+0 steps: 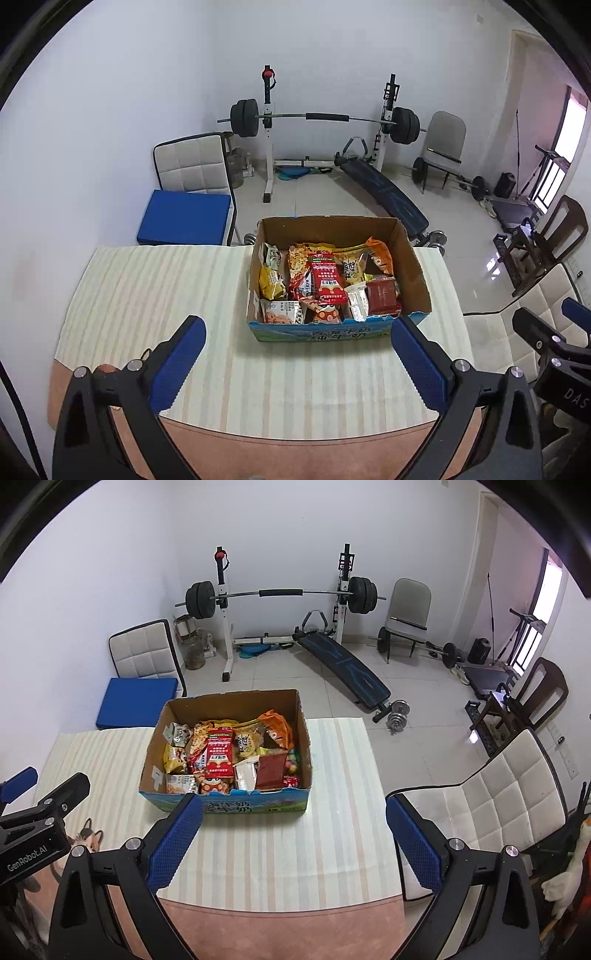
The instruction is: Organize snacks
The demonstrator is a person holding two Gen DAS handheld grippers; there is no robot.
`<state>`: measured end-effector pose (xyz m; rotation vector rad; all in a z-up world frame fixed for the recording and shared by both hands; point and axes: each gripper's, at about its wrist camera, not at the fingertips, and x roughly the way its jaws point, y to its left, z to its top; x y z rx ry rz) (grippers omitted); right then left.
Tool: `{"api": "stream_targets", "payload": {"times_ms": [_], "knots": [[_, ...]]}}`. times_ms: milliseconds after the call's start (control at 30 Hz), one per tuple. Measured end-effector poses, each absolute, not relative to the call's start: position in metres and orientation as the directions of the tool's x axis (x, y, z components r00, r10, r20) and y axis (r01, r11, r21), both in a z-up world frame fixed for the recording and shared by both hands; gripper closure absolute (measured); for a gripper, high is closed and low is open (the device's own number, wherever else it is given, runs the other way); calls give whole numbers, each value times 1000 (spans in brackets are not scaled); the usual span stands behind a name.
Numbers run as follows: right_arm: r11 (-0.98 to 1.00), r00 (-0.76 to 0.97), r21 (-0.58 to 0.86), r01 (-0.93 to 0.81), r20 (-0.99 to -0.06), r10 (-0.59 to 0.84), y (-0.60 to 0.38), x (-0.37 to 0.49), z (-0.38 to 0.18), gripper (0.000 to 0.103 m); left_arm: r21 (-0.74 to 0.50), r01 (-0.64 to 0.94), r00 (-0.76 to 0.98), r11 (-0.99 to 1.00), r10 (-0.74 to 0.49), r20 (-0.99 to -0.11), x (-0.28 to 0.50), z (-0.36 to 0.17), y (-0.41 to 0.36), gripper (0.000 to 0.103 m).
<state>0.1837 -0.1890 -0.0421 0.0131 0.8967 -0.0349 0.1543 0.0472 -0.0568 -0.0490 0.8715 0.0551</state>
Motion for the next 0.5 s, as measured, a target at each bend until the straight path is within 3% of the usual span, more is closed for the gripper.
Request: {"api": "stream_targets", "payload": {"times_ms": [500], "knots": [[999, 621, -18, 50, -783, -45, -192, 201, -55, 2, -11, -80, 642, 997, 43, -766, 168, -67, 43, 0]]}}
